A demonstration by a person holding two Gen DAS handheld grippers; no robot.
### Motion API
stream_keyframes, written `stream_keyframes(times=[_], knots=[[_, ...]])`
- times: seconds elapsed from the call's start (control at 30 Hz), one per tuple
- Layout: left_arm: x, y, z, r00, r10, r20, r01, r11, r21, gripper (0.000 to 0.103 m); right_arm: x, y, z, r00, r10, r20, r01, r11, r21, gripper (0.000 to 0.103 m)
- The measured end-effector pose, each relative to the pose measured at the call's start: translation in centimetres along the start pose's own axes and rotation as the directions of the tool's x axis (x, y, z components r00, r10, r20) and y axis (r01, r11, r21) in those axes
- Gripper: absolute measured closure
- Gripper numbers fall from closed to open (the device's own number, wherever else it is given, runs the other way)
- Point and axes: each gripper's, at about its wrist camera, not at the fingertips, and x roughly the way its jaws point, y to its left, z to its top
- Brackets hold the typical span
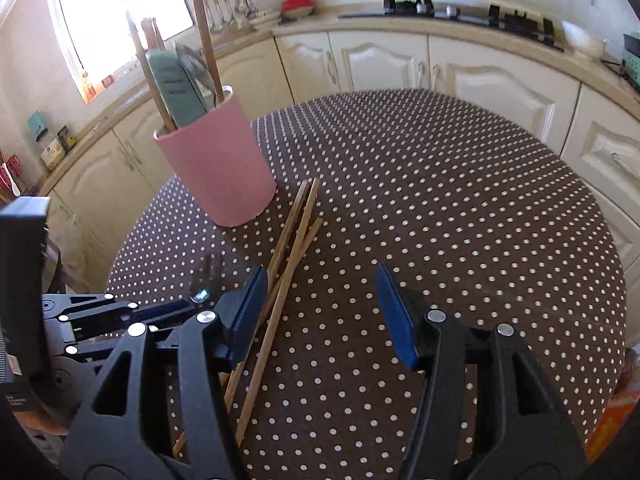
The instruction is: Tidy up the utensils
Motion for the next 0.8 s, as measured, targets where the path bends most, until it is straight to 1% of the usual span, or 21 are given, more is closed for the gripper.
stream_keyframes(times=[0.07,0.13,0.2,0.23,0.27,0.3,0.37,0.43,0.47,0.5,0.53,0.57,0.73,0.8], knots=[[-0.1,0.9,0.2,1.000,0.005,0.019,-0.004,0.999,-0.045,0.092,1.1,0.3,0.5,0.999,0.000,-0.047,0.000,1.000,-0.004,0.047],[-0.4,1.9,0.4,0.999,-0.001,0.037,0.004,0.997,-0.080,0.092,1.9,0.8,0.8,0.997,0.006,-0.076,-0.008,1.000,-0.019,0.048],[-0.7,2.6,0.5,0.998,-0.011,0.054,0.016,0.995,-0.102,0.092,2.7,0.9,1.2,0.995,0.017,-0.101,-0.019,1.000,-0.019,0.058],[-0.9,2.9,0.4,0.998,-0.013,0.062,0.020,0.994,-0.109,0.092,3.0,0.9,1.2,0.994,0.018,-0.109,-0.020,1.000,-0.018,0.060],[-1.0,3.2,0.5,0.997,-0.016,0.069,0.024,0.993,-0.117,0.092,3.3,0.9,1.4,0.992,0.021,-0.121,-0.023,1.000,-0.016,0.066],[-1.1,3.3,0.6,0.997,-0.018,0.075,0.027,0.992,-0.123,0.092,3.6,0.8,1.5,0.991,0.026,-0.133,-0.028,1.000,-0.012,0.068],[-1.3,4.3,0.6,0.996,-0.021,0.085,0.033,0.990,-0.140,0.092,4.2,1.0,1.7,0.988,0.038,-0.153,-0.039,0.999,-0.008,0.069],[-1.6,4.2,-0.1,0.996,-0.020,0.091,0.033,0.988,-0.149,0.092,5.0,0.9,1.8,0.983,0.042,-0.177,-0.045,0.999,-0.011,0.073],[-1.8,4.7,-0.1,0.995,-0.021,0.094,0.035,0.988,-0.153,0.092,5.3,0.9,1.8,0.980,0.053,-0.190,-0.055,0.998,-0.007,0.082],[-1.9,4.9,0.0,0.995,-0.020,0.098,0.036,0.987,-0.157,0.092,5.7,0.8,1.9,0.978,0.059,-0.199,-0.061,0.998,-0.004,0.086],[-2.0,4.7,-0.1,0.995,-0.021,0.101,0.038,0.986,-0.160,0.092,6.1,0.6,2.1,0.978,0.066,-0.199,-0.067,0.998,0.000,0.087],[-2.1,4.7,-0.5,0.994,-0.025,0.105,0.042,0.986,-0.162,0.092,6.2,0.4,2.1,0.977,0.079,-0.200,-0.078,0.997,0.010,0.092],[-2.3,5.4,-0.2,0.992,-0.037,0.117,0.057,0.983,-0.175,0.092,5.9,-1.0,1.8,0.974,0.106,-0.199,-0.100,0.994,0.039,0.094],[-2.8,5.6,-0.3,0.991,-0.042,0.129,0.065,0.982,-0.177,0.092,5.4,-1.5,1.5,0.977,0.107,-0.185,-0.100,0.994,0.045,0.097]])
